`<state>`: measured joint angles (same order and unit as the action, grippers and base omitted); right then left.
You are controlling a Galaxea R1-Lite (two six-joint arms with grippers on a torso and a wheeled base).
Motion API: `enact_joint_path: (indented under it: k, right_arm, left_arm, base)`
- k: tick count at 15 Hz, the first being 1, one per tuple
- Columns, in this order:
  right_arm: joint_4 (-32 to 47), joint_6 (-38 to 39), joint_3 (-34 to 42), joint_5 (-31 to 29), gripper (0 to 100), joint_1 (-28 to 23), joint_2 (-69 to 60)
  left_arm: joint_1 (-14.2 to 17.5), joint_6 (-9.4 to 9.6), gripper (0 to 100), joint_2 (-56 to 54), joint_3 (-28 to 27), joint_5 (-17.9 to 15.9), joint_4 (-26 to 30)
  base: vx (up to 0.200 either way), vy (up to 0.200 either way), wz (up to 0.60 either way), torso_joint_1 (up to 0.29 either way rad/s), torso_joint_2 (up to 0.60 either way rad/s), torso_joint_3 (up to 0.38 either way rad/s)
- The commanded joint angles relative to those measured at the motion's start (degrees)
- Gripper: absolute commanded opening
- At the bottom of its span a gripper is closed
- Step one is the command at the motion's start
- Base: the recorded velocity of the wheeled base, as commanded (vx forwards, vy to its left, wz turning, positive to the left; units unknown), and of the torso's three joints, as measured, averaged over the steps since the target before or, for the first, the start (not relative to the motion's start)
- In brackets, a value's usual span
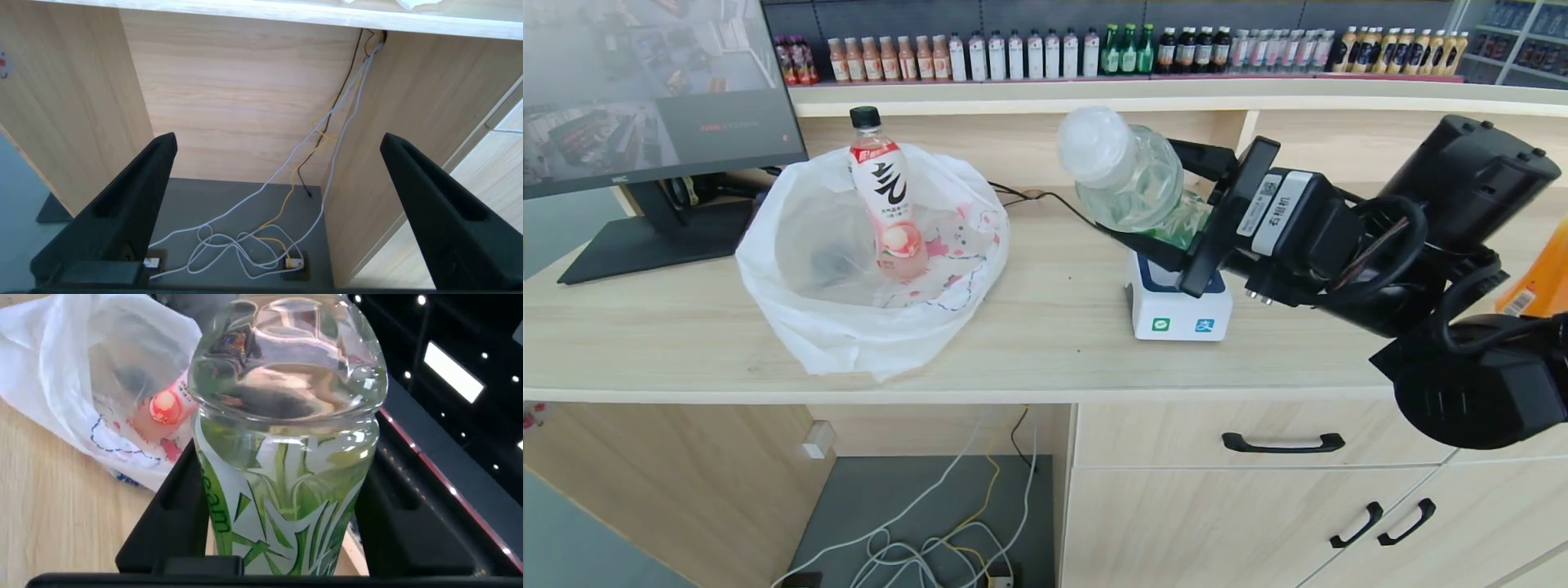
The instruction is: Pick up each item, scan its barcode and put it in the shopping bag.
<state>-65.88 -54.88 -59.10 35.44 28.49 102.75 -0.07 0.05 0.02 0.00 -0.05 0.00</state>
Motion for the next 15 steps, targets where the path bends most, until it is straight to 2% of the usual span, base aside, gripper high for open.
enact_joint_path:
  k: [1, 3, 6, 15]
  right_arm:
    - [-0.04, -0.14, 0.65, 2.00, 0, -4.32, 0.08]
    - [-0.04, -0.05, -0.14, 5.69, 0, -7.48, 0.34]
    - [-0.04, -0.05, -0.14, 8.68, 0, -9.51, 0.43]
    - [-0.04, -0.31, 0.65, 10.62, 0, -9.07, 1.57]
  left_arm:
    - [-0.01, 0.04, 100, -0.02, 0.00, -0.04, 0.00]
    - [-0.01, 0.04, 100, -0.02, 0.00, -0.04, 0.00]
    - [-0.01, 0.13, 100, -0.02, 0.00, -0.04, 0.00]
    - [-0.01, 0.04, 100, -0.02, 0.00, -0.04, 0.00]
  base:
    - [0.000, 0.000, 0.00, 0.000, 0.00, 0.000]
    - [0.000, 0.000, 0.00, 0.000, 0.00, 0.000]
    - [0.000, 0.000, 0.00, 0.000, 0.00, 0.000]
    - [0.000, 0.000, 0.00, 0.000, 0.00, 0.000]
